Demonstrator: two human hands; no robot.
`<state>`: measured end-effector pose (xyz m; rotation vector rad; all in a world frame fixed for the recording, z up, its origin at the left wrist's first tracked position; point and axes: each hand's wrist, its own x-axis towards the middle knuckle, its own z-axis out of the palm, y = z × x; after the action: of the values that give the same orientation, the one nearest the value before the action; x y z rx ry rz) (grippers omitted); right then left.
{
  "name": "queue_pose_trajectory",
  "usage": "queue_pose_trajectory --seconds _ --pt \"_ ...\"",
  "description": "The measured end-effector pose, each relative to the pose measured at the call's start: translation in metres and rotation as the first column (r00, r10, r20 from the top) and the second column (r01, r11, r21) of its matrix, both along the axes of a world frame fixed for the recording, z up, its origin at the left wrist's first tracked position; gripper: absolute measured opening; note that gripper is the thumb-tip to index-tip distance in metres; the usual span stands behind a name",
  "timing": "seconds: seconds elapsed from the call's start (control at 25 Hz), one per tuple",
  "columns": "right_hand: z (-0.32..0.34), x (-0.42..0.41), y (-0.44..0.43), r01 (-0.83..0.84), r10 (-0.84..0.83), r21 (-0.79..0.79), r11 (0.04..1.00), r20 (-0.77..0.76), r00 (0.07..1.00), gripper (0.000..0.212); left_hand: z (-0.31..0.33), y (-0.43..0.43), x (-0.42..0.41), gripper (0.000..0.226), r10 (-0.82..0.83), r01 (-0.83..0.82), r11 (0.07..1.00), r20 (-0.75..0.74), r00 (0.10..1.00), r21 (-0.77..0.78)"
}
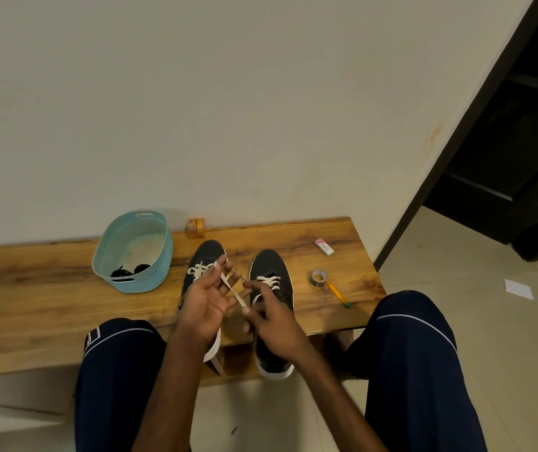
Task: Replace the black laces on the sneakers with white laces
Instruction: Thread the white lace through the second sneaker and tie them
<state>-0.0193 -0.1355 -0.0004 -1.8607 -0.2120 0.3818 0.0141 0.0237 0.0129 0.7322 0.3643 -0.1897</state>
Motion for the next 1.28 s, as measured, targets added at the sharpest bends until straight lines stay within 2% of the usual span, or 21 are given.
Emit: queue_pose_trajectory --seconds 0.08,0.16,0.36,0.44,0.48,0.52,0.56,0.6,0.64,0.68,0.72,0.8,0.84,0.88,0.96,1.0,1.08,1.16,1.24,1.28 --pt "0.013 0.007 -0.017 -0.021 0.02 0.056 0.998 0.005 1.0 0.03 0.0 0.004 0.001 0.024 0.064 -0.065 0.998 -0.056 0.996 -0.025" --pt "0.027 0.016 -0.037 -0.006 0.007 0.147 0.989 -0.006 1.0 0.018 -0.003 0.005 0.002 0.019 0.121 -0.121 0.993 -0.108 0.987 0.012" --pt "0.044 0.024 -0.081 0.101 -0.097 0.129 0.986 -0.034 0.995 0.015 -0.005 0.003 0.004 0.021 0.188 -0.173 0.979 -0.143 0.972 0.108" --pt "0.044 0.026 -0.089 0.132 -0.131 0.117 0.984 -0.01 0.991 0.021 -0.004 0.001 0.005 0.02 0.175 -0.145 0.966 -0.131 0.976 0.215" --pt "0.044 0.027 -0.09 0.157 -0.159 0.114 0.981 0.005 0.987 0.022 -0.003 -0.002 0.003 0.018 0.145 -0.094 0.935 -0.125 0.981 0.343" --pt "0.043 0.027 -0.088 0.191 -0.195 0.115 0.975 0.022 0.981 0.022 -0.003 -0.005 0.001 0.015 0.104 -0.021 0.829 -0.117 0.988 0.559" --pt "0.042 0.027 -0.086 0.232 -0.239 0.111 0.966 0.046 0.97 0.019 -0.004 -0.006 -0.001 0.014 0.062 0.05 0.604 -0.11 0.992 0.795" --pt "0.04 0.026 -0.082 0.274 -0.282 0.097 0.957 0.08 0.956 0.015 -0.005 -0.007 -0.004 0.016 0.026 0.091 0.302 -0.104 0.994 0.949" --pt "0.038 0.025 -0.078 0.307 -0.315 0.077 0.948 0.123 0.941 0.011 -0.005 -0.008 -0.008 0.018 0.004 0.102 0.015 -0.102 0.995 0.995" --pt "0.035 0.025 -0.074 0.326 -0.33 0.052 0.944 0.166 0.929 0.008 -0.004 -0.009 -0.011 0.022 0.008 0.094 -0.147 -0.094 0.996 0.985" --pt "0.032 0.024 -0.071 0.329 -0.327 0.028 0.944 0.204 0.923 0.006 -0.001 -0.009 -0.013 0.03 0.028 0.07 -0.197 -0.066 0.997 0.978" --pt "0.028 0.022 -0.063 0.309 -0.291 -0.033 0.95 0.26 0.921 0.005 0.003 -0.007 -0.014 0.041 0.002 -0.08 -0.171 0.082 0.997 0.982" --pt "0.026 0.021 -0.059 0.289 -0.262 -0.057 0.956 0.283 0.923 0.005 0.005 -0.009 -0.014 0.039 -0.069 -0.15 -0.102 0.143 0.987 0.983" --pt "0.024 0.02 -0.055 0.264 -0.232 -0.071 0.962 0.305 0.924 0.005 0.008 -0.011 -0.014 0.033 -0.165 -0.168 0.03 0.171 0.971 0.985" --pt "0.022 0.02 -0.047 0.248 -0.202 -0.094 0.964 0.346 0.916 0.007 0.012 -0.021 -0.016 0.025 -0.388 -0.002 0.339 0.142 0.911 0.941" --pt "0.022 0.02 -0.044 0.255 -0.201 -0.108 0.961 0.358 0.912 0.008 0.011 -0.026 -0.017 0.023 -0.47 0.093 0.419 0.128 0.873 0.903" --pt "0.018 0.021 -0.04 0.257 -0.198 -0.117 0.959 0.373 0.906 0.01 0.006 -0.032 -0.017 0.02 -0.501 0.173 0.48 0.108 0.859 0.86" --pt "0.011 0.023 -0.04 0.268 -0.215 -0.098 0.958 0.37 0.904 0.013 -0.001 -0.032 -0.015 0.017 -0.442 0.172 0.507 0.084 0.893 0.844" --pt "0.0 0.026 -0.042 0.289 -0.234 -0.14 0.947 0.312 0.921 0.026 -0.008 -0.03 -0.012 0.015 -0.347 0.098 0.449 0.072 0.935 0.888" --pt "-0.007 0.029 -0.044 0.279 -0.221 -0.21 0.937 0.261 0.94 0.036 -0.011 -0.029 -0.01 0.013 -0.279 0.041 0.412 0.083 0.957 0.91"
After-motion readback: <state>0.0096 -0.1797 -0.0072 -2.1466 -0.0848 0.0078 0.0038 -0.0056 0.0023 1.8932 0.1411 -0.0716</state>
